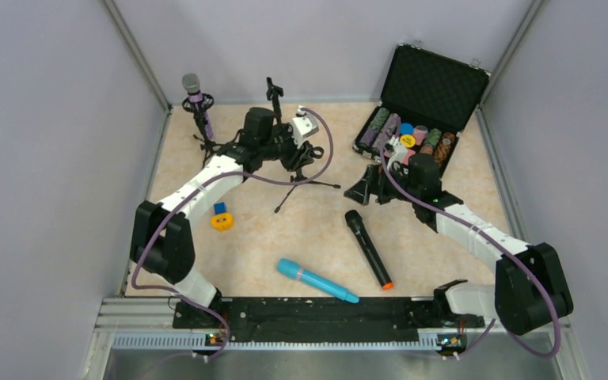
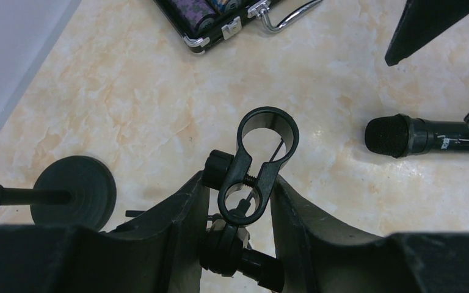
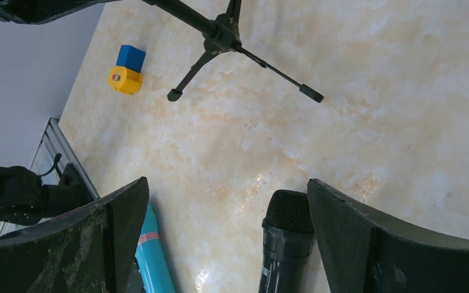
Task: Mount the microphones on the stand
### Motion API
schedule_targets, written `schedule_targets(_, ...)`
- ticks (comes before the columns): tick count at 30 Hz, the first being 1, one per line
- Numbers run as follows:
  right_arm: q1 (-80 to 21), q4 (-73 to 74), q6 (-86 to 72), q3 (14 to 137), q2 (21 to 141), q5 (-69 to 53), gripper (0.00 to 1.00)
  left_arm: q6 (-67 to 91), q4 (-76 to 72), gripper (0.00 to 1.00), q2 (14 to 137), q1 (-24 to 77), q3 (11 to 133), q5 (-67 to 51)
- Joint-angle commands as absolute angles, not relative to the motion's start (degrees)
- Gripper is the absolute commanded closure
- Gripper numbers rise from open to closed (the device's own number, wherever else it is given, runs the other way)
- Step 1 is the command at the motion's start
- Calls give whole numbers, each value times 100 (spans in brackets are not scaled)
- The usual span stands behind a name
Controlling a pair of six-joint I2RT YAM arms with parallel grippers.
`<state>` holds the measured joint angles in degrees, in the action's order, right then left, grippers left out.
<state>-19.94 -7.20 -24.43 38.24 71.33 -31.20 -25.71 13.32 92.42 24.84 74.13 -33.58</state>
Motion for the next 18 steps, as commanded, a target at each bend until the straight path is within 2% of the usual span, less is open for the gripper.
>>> schedule_targets(1,-1958,-816,-2317,3852,7140,-3125,1,-2057,446,100,9084,2606,7293,-2810)
schedule_targets(18,-1956,-835,-2321,3749,7209,-3099,1,-1413,100,99,9009,2752,6738,-1744)
